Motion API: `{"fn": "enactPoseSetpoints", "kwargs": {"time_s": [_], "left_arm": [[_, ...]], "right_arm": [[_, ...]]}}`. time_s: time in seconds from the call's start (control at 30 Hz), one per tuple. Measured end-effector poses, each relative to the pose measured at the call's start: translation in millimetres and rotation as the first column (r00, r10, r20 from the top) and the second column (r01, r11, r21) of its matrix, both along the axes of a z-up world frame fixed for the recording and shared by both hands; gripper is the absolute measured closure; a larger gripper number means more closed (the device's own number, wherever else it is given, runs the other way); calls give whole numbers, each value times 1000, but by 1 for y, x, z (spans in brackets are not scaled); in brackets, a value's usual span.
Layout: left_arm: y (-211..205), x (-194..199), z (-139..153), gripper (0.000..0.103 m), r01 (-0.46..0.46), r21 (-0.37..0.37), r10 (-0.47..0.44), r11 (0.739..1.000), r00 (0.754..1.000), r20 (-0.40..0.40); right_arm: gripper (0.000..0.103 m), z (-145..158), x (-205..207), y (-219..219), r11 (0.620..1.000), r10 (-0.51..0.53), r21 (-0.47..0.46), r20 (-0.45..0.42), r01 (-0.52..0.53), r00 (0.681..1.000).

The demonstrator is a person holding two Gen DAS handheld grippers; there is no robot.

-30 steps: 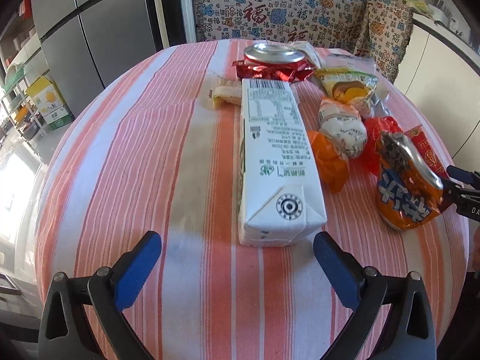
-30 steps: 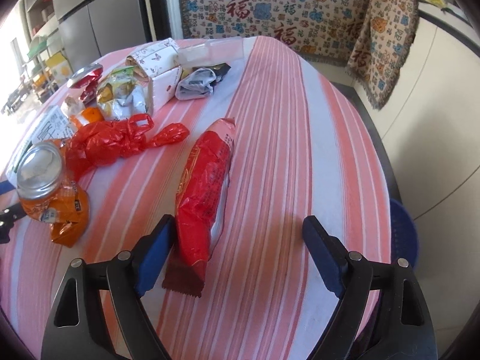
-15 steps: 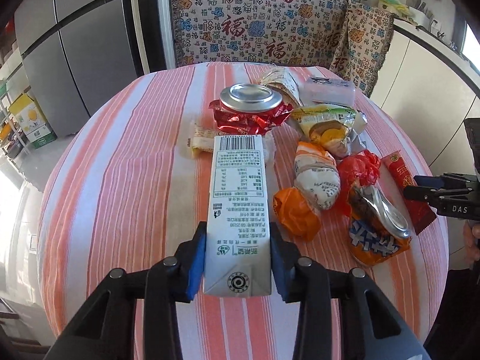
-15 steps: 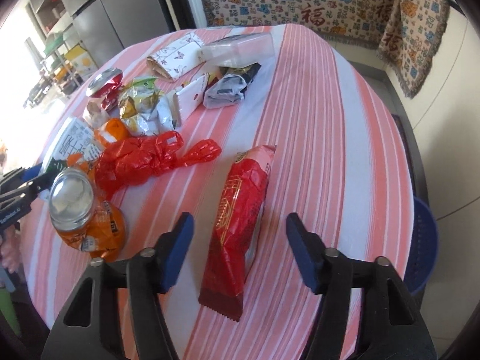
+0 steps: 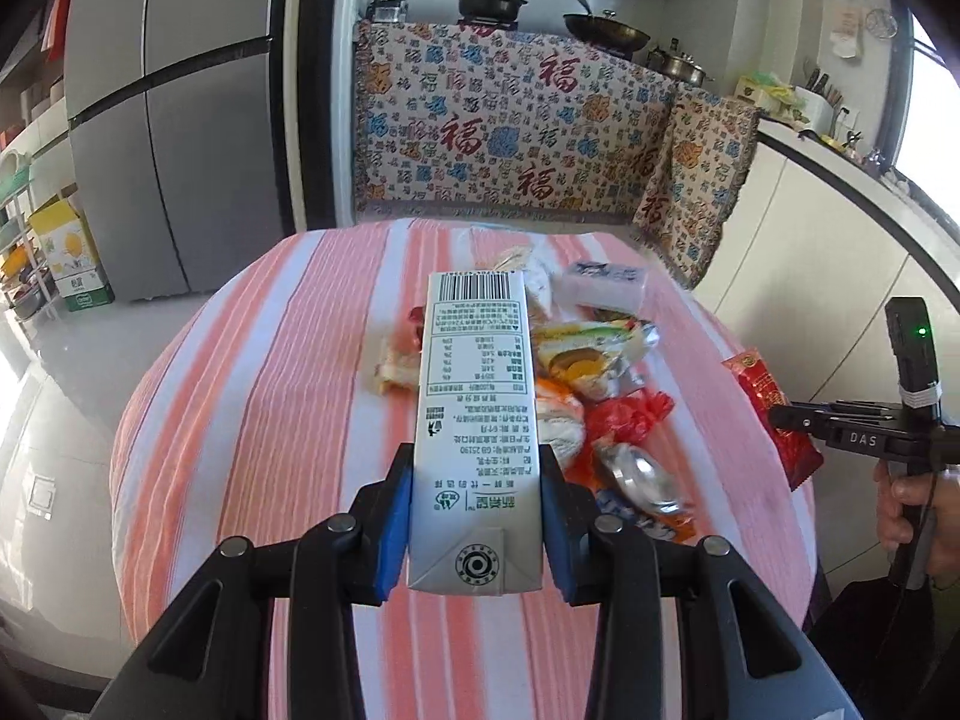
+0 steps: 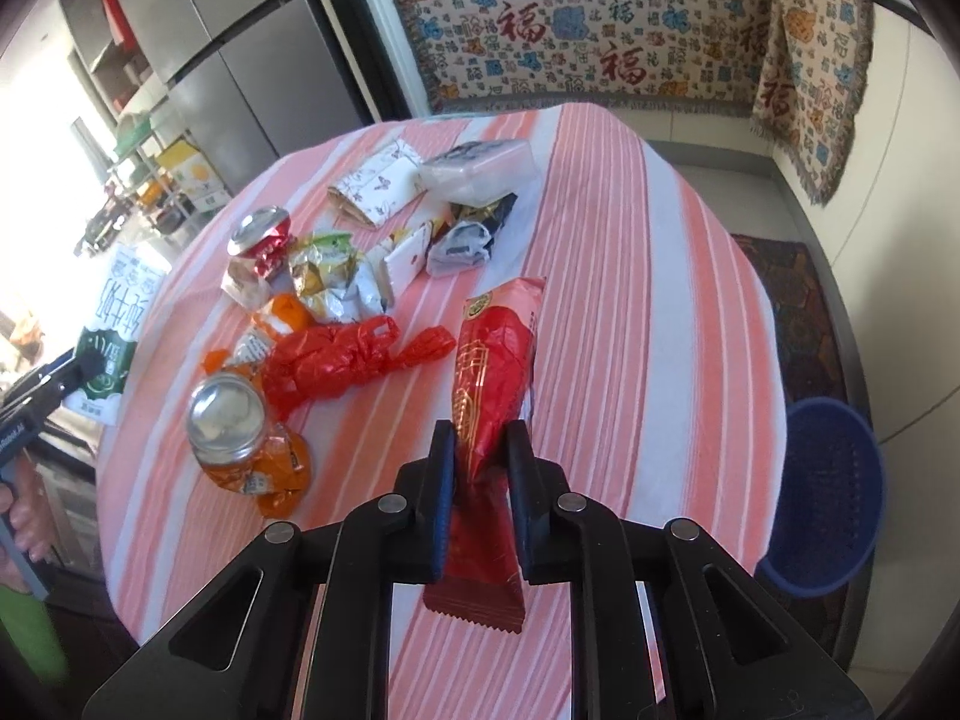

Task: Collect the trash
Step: 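Carry both items to the blue wastebasket and open both tools to drop them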

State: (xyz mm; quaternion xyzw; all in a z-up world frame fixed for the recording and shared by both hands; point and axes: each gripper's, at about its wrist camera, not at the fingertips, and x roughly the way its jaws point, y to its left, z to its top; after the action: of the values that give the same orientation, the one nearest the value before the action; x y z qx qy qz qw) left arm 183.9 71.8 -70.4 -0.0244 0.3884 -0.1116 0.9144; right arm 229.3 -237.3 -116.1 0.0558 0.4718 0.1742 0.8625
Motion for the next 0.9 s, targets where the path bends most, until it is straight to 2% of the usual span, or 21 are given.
{"fn": "enactPoseSetpoints", "kwargs": {"time_s": [0.2, 0.43, 0.53, 0.63, 0.9], "left_arm": [[-79, 2, 33, 65, 172, -62, -170, 983, 985, 39], [-209, 26, 35, 65, 379, -106, -379, 919, 925, 20], [-268, 44, 21, 65, 435, -111, -440, 893, 898, -16], [-320, 60, -5, 65, 472, -117, -481, 874, 874, -68], [-423, 99, -84, 65, 517, -110, -528, 849, 826, -196]], "right_arm": [[87, 24, -12, -64, 997, -81, -14, 48, 81, 996], [87, 20, -17, -174, 966, -253, -50, 34, 254, 967], [87, 9, -16, -214, 949, -308, -57, 17, 309, 951], [87, -5, -11, -248, 934, -353, -57, -6, 353, 935], [87, -54, 6, -314, 902, -432, -64, -81, 428, 898]]}}
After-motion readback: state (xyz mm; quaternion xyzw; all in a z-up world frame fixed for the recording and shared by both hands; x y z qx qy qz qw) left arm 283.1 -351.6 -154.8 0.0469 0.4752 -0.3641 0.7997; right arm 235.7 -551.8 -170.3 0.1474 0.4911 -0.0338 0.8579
